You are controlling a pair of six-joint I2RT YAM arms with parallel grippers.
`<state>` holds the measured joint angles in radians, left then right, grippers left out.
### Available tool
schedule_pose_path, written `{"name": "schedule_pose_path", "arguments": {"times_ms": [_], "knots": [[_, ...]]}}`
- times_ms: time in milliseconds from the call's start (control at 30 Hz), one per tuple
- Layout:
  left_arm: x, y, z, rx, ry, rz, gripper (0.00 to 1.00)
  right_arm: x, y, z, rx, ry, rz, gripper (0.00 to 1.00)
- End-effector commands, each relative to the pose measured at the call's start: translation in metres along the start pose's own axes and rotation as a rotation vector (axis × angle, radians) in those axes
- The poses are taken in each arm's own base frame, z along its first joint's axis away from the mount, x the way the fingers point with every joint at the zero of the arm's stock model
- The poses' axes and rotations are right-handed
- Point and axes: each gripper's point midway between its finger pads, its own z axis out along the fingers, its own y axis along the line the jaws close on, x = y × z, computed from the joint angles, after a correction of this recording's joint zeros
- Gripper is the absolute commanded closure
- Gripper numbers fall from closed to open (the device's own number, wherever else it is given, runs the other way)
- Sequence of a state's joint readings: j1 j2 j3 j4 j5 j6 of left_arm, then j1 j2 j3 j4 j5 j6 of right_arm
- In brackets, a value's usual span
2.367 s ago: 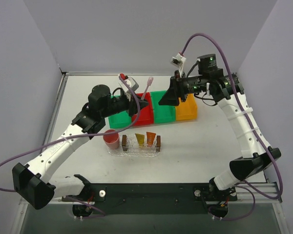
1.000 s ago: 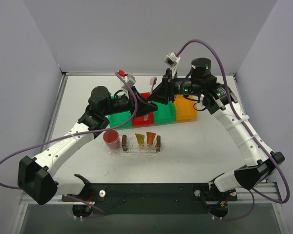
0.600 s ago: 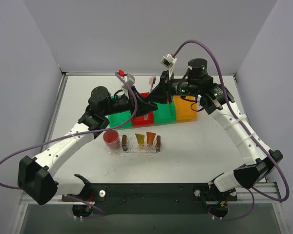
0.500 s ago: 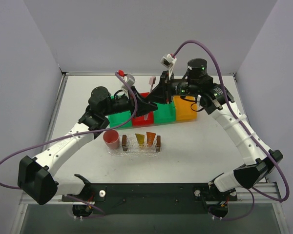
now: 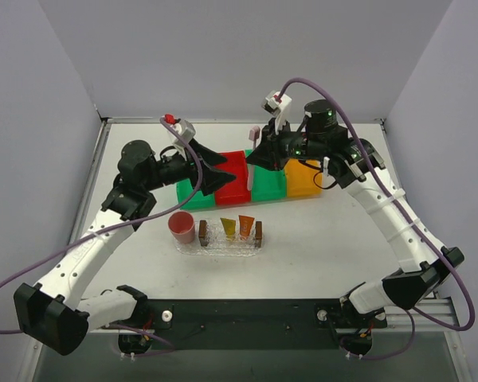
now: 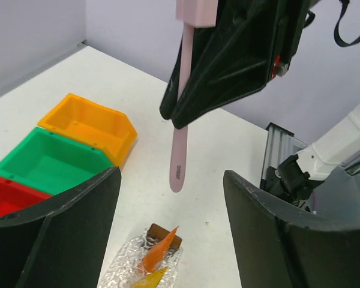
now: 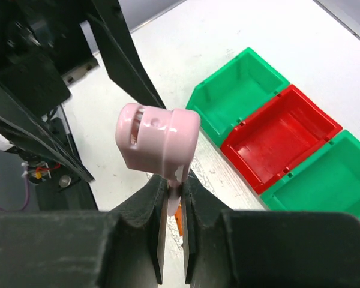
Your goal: Prepare toiletry sets of a toothbrush and toothpaste on the tray
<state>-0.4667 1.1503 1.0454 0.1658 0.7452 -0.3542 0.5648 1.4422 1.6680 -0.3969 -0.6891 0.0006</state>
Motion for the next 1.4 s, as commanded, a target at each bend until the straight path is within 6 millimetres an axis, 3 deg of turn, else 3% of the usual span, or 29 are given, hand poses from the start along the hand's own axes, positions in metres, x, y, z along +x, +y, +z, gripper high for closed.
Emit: {"name": "schedule_pose_path", "arguments": {"times_ms": [0, 33, 167, 600, 1367], "knots": [[-0.041, -0.008, -0.012, -0.031, -0.044, 0.099, 0.20, -0.011, 0.004, -0.012, 0.053, -0.029, -0.110, 1.00], [-0.054, -0.012, -0.011, -0.023, -0.062, 0.110, 0.20, -0.007, 0.003, -0.011, 0.061, -0.019, -0.120, 1.00], [-0.069, -0.012, -0.006, -0.025, -0.081, 0.105, 0.23, 0.000, 0.011, -0.004, 0.041, 0.000, -0.135, 1.00], [-0.054, -0.003, 0.012, 0.060, -0.071, 0.109, 0.30, 0.005, 0.038, 0.002, -0.083, 0.018, -0.144, 1.00], [-0.049, -0.015, 0.018, 0.182, -0.090, 0.064, 0.45, 0.017, 0.043, 0.012, -0.130, 0.056, -0.139, 1.00]]}}
